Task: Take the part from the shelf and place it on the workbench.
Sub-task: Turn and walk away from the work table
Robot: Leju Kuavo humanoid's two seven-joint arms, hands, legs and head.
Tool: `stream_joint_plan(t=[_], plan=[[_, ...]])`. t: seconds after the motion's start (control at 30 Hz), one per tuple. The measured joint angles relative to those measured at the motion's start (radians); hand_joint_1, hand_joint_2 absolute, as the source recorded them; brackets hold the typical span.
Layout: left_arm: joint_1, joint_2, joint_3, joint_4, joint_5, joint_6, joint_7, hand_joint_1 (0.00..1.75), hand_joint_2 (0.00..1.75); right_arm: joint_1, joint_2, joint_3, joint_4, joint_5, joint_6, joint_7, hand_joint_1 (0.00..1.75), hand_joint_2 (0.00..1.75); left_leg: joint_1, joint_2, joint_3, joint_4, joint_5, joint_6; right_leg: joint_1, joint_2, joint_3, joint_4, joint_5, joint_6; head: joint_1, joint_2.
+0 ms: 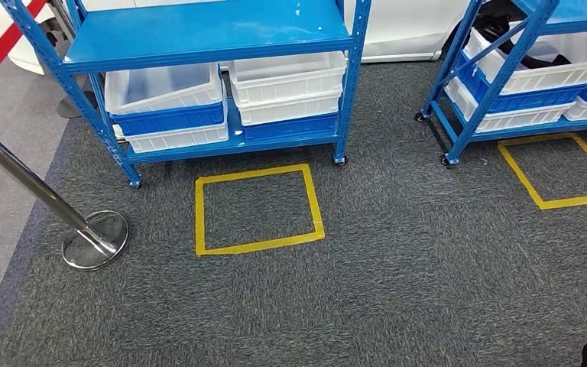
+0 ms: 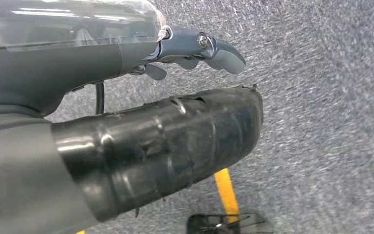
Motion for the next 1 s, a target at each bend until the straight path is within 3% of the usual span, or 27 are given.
stream_joint_plan(t=[0.07,0.17,0.23,0.27,0.33,0.37,0.4,0.43,0.47,0.53,0.57,0.67,0.73,0.77,0.83,0.87,0.9,0.93,1.0], plan=[[-0.001,0.002,0.0,0.0,0.0,0.0,0.0,0.0,0.0,-0.001,0.001,0.0,0.001,0.0,0.002,0.0,0.0,0.0,-0.005,-0.001,0.034,-0.084,0.029,0.009,0.002,0.002,0.002,0.002,-0.008,0.009,0.0,0.0],[-0.001,0.001,0.0,0.0,0.0,0.0,0.0,0.0,0.0,-0.005,0.001,0.0,0.002,0.0,0.002,0.0,0.0,0.0,-0.005,-0.001,0.043,-0.104,0.027,0.018,0.0,0.001,0.003,0.002,-0.014,0.023,0.0,0.0],[0.001,-0.001,0.0,0.0,0.0,0.0,0.0,0.0,0.0,-0.005,0.001,0.0,0.002,0.0,0.002,0.0,0.0,0.0,0.001,0.001,0.054,-0.116,0.028,0.027,-0.001,-0.001,-0.009,0.038,-0.037,0.036,0.002,0.0],[0.001,-0.001,0.0,0.0,0.0,0.0,0.0,0.0,0.0,-0.004,0.001,0.0,0.002,0.0,0.001,0.0,0.0,0.0,0.003,0.002,0.058,-0.12,0.028,0.032,-0.004,-0.002,-0.031,0.081,-0.06,0.042,0.003,0.0],[-0.001,-0.001,0.0,0.0,0.0,0.0,0.0,0.0,0.0,-0.004,0.0,0.0,0.002,0.0,0.001,0.0,0.0,0.0,0.004,0.002,0.063,-0.121,0.023,0.037,-0.011,-0.003,-0.107,0.213,-0.113,0.053,0.004,0.0],[-0.001,0.0,0.0,0.0,0.0,0.0,0.0,0.0,0.0,-0.003,0.0,0.0,0.002,0.0,0.001,0.0,0.0,0.0,0.004,0.002,0.066,-0.121,0.019,0.037,-0.015,-0.003,-0.141,0.265,-0.124,0.058,0.004,0.0],[-0.001,0.0,0.0,0.0,0.0,0.0,0.0,0.0,0.0,-0.003,0.0,0.0,0.002,0.0,0.001,0.0,0.0,0.0,0.005,0.002,0.07,-0.12,0.015,0.035,-0.019,-0.003,-0.161,0.289,-0.117,0.062,0.004,0.0],[-0.001,0.0,0.0,0.0,0.0,0.0,0.0,0.0,0.0,-0.002,-0.001,0.0,0.002,0.0,0.001,0.0,0.0,0.0,0.006,0.001,0.078,-0.12,0.01,0.032,-0.023,-0.004,-0.159,0.269,-0.087,0.064,0.004,0.0],[0.001,-0.001,0.0,0.0,0.0,0.0,0.0,0.0,0.0,-0.002,-0.001,0.0,0.002,0.0,0.0,0.0,0.0,0.0,0.008,0.001,0.087,-0.12,0.003,0.027,-0.025,-0.005,-0.138,0.213,-0.042,0.066,0.004,0.0],[0.002,-0.001,0.0,0.0,0.0,-0.001,0.0,0.0,0.0,0.0,-0.003,0.0,0.002,0.0,0.0,0.0,0.0,0.0,0.008,0.0,0.1,-0.117,-0.011,0.015,-0.025,-0.007,-0.081,0.082,0.025,0.062,0.004,0.0],[0.002,-0.002,0.0,0.0,0.0,0.0,0.0,0.0,0.0,0.0,-0.003,0.0,0.002,0.0,0.0,0.0,0.0,0.0,0.007,0.001,0.102,-0.116,-0.017,0.008,-0.023,-0.008,-0.064,0.042,0.035,0.057,0.004,0.0],[-0.003,-0.002,0.0,0.0,0.0,0.0,0.0,0.0,0.0,-0.002,-0.003,0.0,0.002,0.0,-0.001,0.0,0.0,0.0,0.006,0.002,0.108,-0.12,-0.026,-0.01,-0.018,-0.007,-0.051,0.021,0.025,0.037,0.002,0.0],[-0.006,-0.002,0.0,0.0,0.0,0.0,0.0,0.0,0.0,-0.001,-0.003,0.0,0.002,-0.001,-0.001,0.0,0.0,0.0,0.009,0.001,0.101,-0.09,-0.049,-0.017,-0.021,-0.008,-0.041,0.014,0.022,0.022,0.001,0.0],[-0.006,-0.002,0.0,0.0,0.0,0.0,0.0,0.0,0.0,0.0,-0.003,0.0,0.002,-0.001,-0.001,0.0,0.0,0.0,0.01,0.001,0.08,-0.044,-0.074,-0.02,-0.021,-0.008,-0.036,0.01,0.021,0.014,-0.001,0.0],[-0.005,-0.002,0.0,0.0,0.0,-0.001,0.0,0.0,0.0,0.0,-0.003,0.0,0.002,-0.001,-0.002,0.0,0.0,0.0,0.01,0.0,0.006,0.095,-0.133,-0.022,-0.015,-0.009,-0.03,0.009,0.014,0.004,-0.002,0.0],[-0.004,-0.002,0.0,0.0,0.0,-0.001,0.0,0.0,0.0,0.0,-0.003,0.0,0.002,-0.001,-0.002,0.0,0.0,0.0,0.009,0.0,-0.031,0.153,-0.147,-0.022,-0.012,-0.009,-0.026,0.009,0.011,0.0,-0.002,0.0],[-0.003,-0.002,0.0,0.0,0.0,-0.001,0.0,0.0,0.0,0.0,-0.003,0.0,0.002,-0.001,-0.002,0.0,0.0,0.0,0.009,0.0,-0.052,0.179,-0.14,-0.021,-0.008,-0.007,-0.021,0.01,0.006,-0.002,-0.002,0.0],[-0.003,-0.002,0.0,0.0,0.0,-0.001,0.0,0.0,0.0,0.0,-0.003,0.0,0.002,-0.001,-0.002,-0.001,0.0,0.0,0.008,0.0,-0.054,0.163,-0.111,-0.017,-0.005,-0.005,-0.014,0.01,0.002,-0.003,-0.002,0.0],[-0.001,-0.001,0.0,0.0,0.0,-0.001,0.0,0.0,0.0,0.001,-0.002,0.0,0.003,-0.001,-0.002,-0.007,0.0,0.0,0.002,-0.001,-0.014,0.042,-0.021,-0.001,-0.001,-0.003,0.001,0.009,-0.01,-0.002,-0.002,0.0]])
